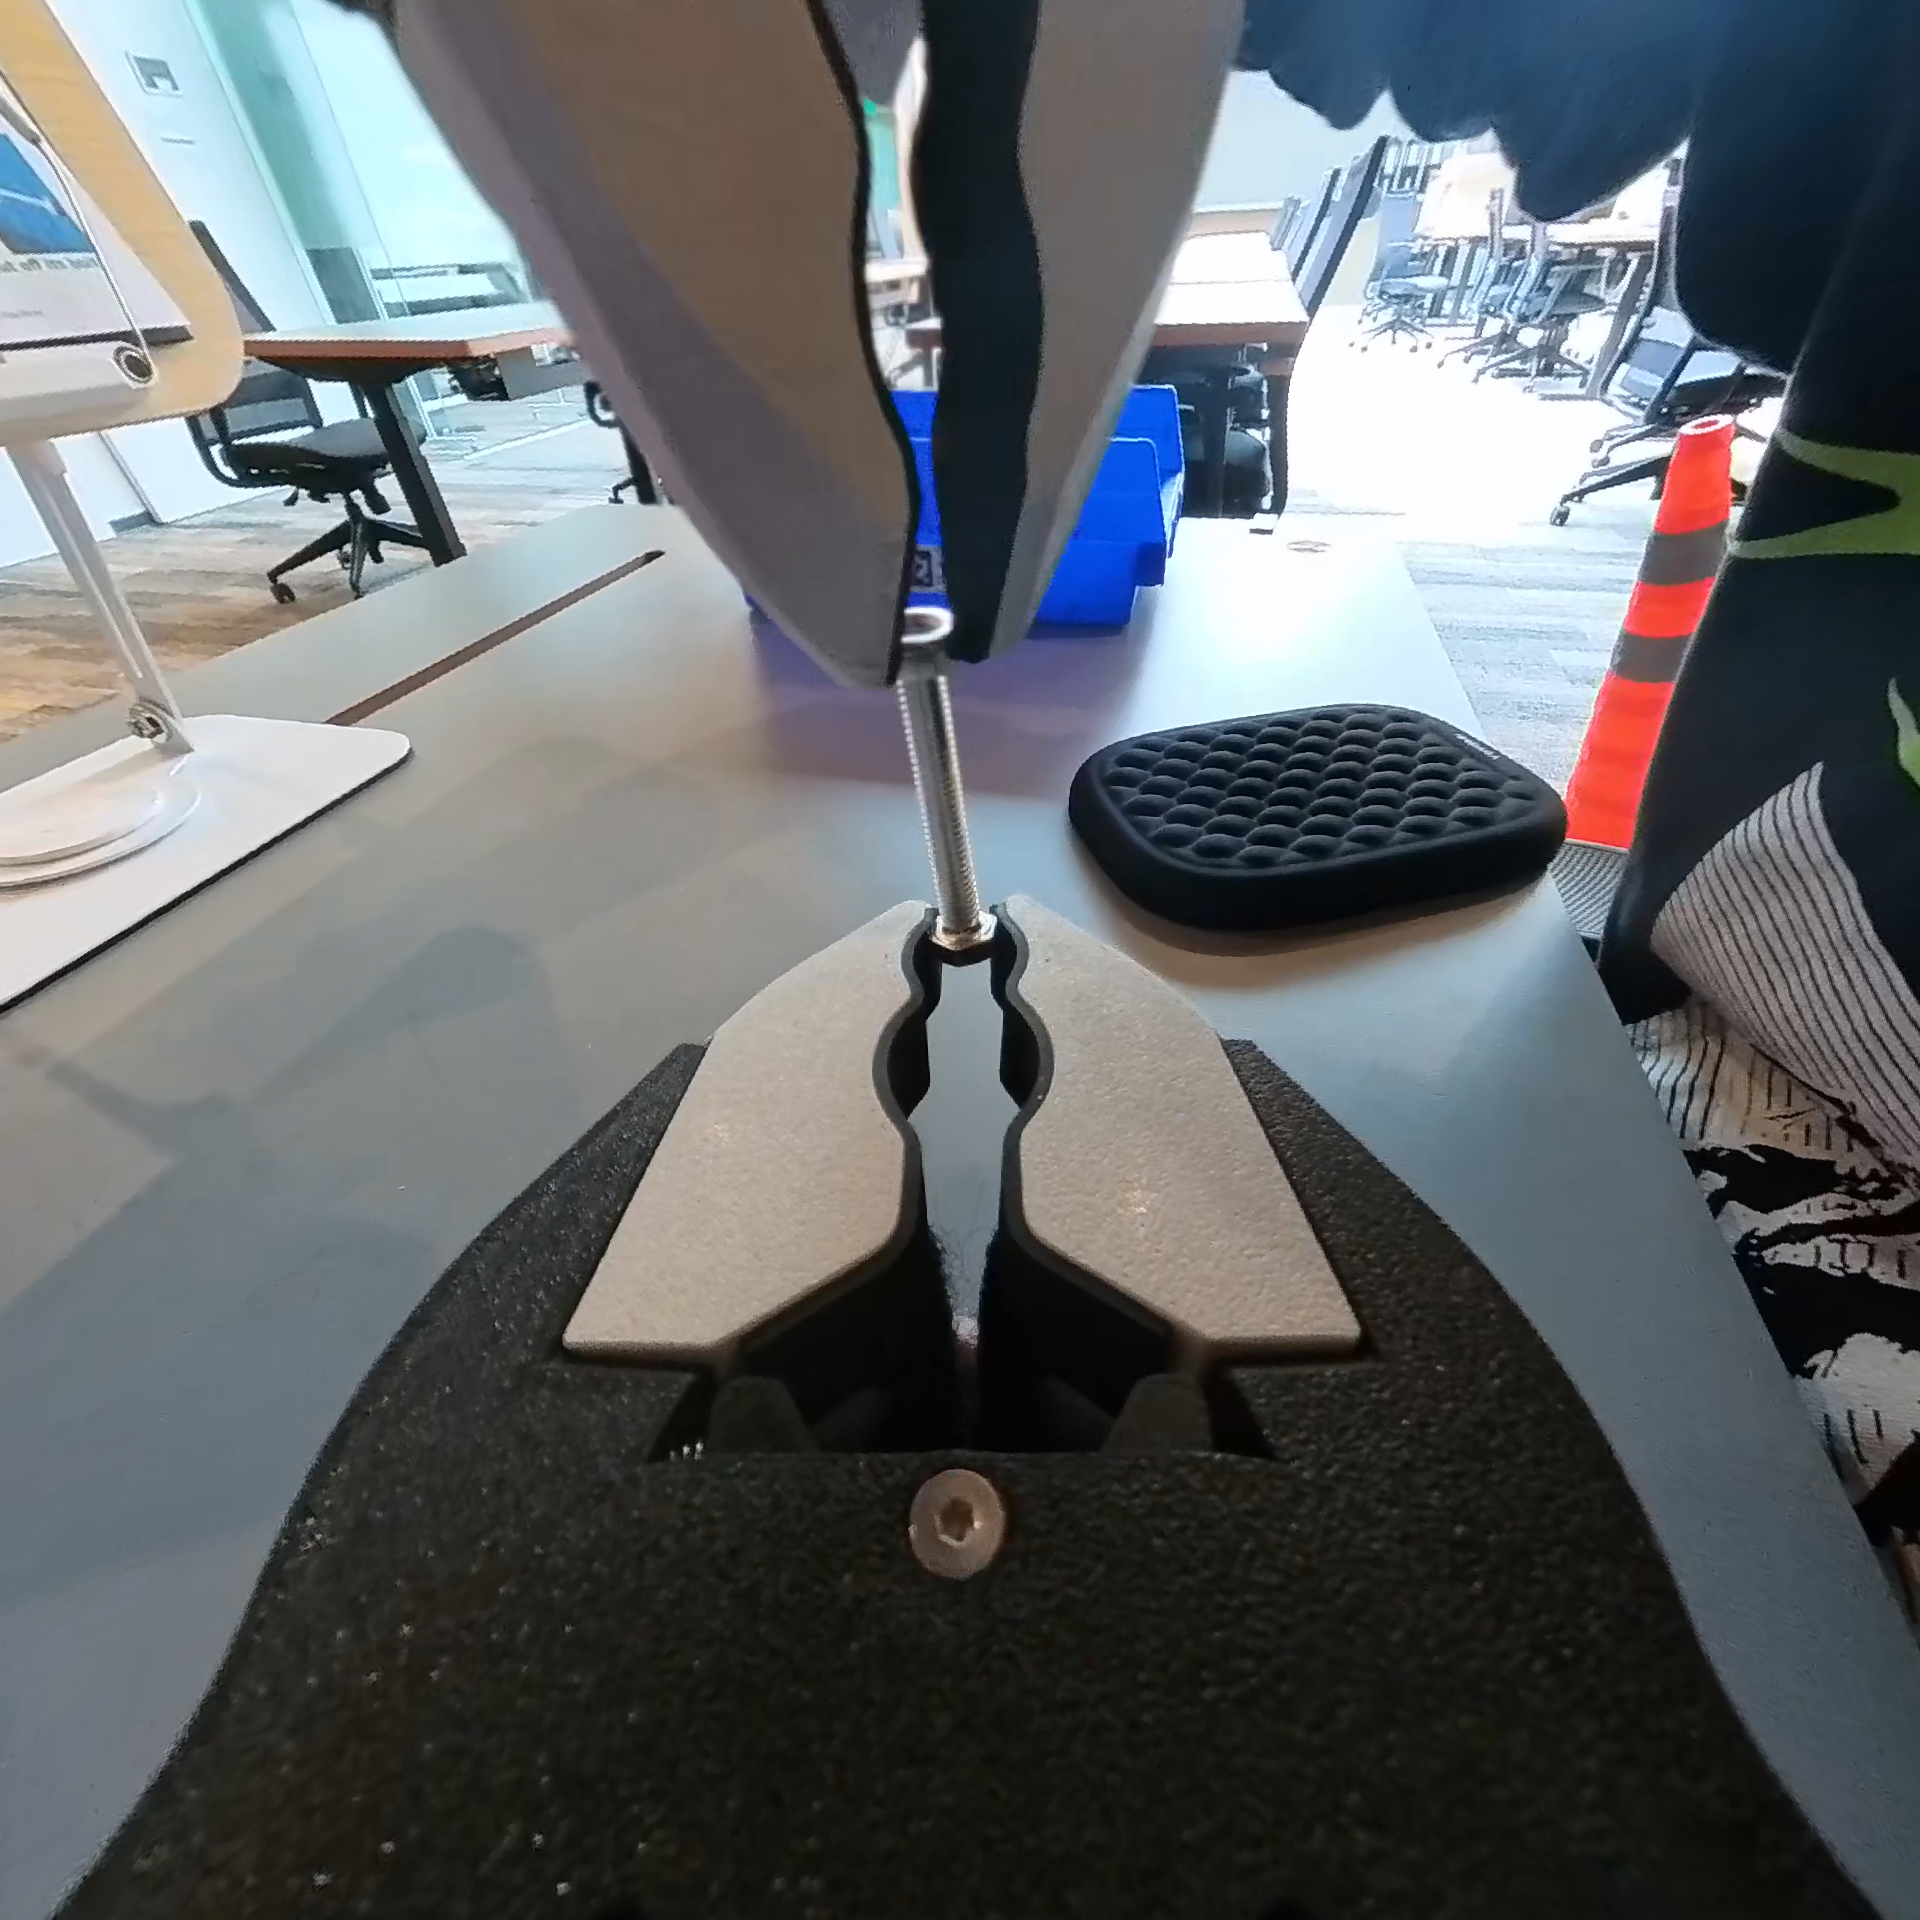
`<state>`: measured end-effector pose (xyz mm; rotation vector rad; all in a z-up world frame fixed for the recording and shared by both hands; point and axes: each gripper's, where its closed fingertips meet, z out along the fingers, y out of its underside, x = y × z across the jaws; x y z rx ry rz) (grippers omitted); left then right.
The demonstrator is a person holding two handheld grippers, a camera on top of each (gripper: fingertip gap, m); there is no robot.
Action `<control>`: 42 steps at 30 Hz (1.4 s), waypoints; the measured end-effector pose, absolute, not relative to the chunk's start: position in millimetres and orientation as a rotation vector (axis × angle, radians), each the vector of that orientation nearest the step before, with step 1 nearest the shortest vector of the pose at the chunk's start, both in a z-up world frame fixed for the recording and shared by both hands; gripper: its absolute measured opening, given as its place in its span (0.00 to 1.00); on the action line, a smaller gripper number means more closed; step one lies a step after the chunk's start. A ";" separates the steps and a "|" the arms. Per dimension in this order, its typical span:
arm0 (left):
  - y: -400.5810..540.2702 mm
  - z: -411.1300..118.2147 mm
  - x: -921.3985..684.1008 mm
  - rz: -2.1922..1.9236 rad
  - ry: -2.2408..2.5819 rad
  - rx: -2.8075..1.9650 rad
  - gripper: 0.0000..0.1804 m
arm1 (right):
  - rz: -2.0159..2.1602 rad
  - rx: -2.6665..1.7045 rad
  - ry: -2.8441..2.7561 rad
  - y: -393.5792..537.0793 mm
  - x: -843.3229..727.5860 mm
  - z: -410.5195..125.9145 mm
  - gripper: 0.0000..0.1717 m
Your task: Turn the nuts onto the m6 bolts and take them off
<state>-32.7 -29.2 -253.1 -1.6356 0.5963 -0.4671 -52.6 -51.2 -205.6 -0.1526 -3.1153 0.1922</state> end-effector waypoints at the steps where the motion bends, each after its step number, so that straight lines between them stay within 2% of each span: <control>1: -29.4 -252.5 -32.9 -0.468 0.595 -1.631 0.05 | 0.204 -0.184 -3.108 -52.1 -52.3 -204.9 0.06; 12: -29.5 -245.4 -38.5 -0.437 0.555 -1.590 0.04 | 0.452 -0.622 -3.021 -53.5 -57.8 -198.9 0.06; 13: -29.8 -244.6 -38.5 -0.434 0.556 -1.584 0.04 | 0.476 -0.616 -3.017 -53.8 -57.2 -198.2 0.06; 16: -30.6 -241.4 -40.0 -0.436 0.549 -1.564 0.04 | 0.556 -0.520 -3.027 -55.8 -52.0 -192.3 0.16; 19: -31.8 -240.3 -39.5 -0.453 0.553 -1.556 0.04 | 0.549 -0.293 -3.023 -50.0 -50.9 -186.1 0.18; 30: -34.9 -243.1 -33.2 -0.467 0.611 -1.556 0.04 | 0.500 0.303 -3.093 -59.9 -55.3 -191.6 0.11; 34: -35.5 -243.0 -32.6 -0.472 0.617 -1.553 0.05 | 0.469 0.334 -3.114 -58.4 -53.4 -196.5 0.06; 42: -33.8 -244.5 -33.5 -0.457 0.610 -1.566 0.04 | 0.420 0.152 -3.107 -55.0 -52.1 -198.1 0.05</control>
